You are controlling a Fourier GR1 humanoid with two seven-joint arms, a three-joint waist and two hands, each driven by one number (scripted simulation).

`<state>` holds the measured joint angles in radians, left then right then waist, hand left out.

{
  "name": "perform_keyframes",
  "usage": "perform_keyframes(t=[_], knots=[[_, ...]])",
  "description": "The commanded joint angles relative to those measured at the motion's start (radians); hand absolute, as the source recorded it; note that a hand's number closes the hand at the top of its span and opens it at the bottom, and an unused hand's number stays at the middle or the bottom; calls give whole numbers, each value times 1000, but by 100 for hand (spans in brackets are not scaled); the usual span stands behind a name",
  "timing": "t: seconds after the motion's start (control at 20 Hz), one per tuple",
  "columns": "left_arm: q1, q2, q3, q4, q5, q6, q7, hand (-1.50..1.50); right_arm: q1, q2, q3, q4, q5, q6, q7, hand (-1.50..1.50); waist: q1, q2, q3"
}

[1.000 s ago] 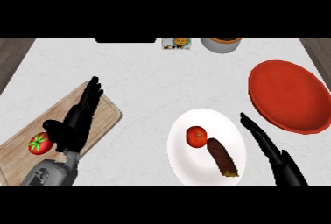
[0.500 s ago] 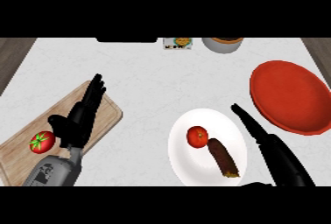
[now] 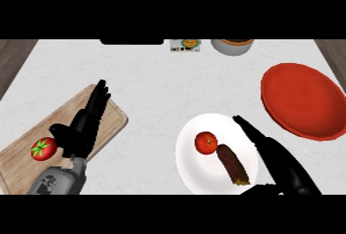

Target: Pick the sweet potato from the plate and place it in the bowl

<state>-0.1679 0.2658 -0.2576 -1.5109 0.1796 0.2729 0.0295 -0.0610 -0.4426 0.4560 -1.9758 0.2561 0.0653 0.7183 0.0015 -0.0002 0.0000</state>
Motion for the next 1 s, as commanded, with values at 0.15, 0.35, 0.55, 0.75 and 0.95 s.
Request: perform_keyframes(t=[0.15,0.35,0.55,0.75,0.95], knots=[[12,-40,21,-62,-61,3,71,0,69,0,-115,59,-45,90,-145,-150,-1,0,0],[-3,-47,43,-53,-82,-32,69,0,92,57,-136,50,-63,103,-176,-150,-2,0,0],[-48,-77,85,102,-82,-70,-17,0,166,74,-160,38,-73,97,-270,-150,-7,1,0],[-20,-100,87,29,-116,-73,28,0,189,109,-186,-28,-95,140,-204,-150,-5,0,0],[16,-90,120,-29,-104,-105,33,0,215,177,-128,63,-12,107,-254,-150,-3,0,0]])
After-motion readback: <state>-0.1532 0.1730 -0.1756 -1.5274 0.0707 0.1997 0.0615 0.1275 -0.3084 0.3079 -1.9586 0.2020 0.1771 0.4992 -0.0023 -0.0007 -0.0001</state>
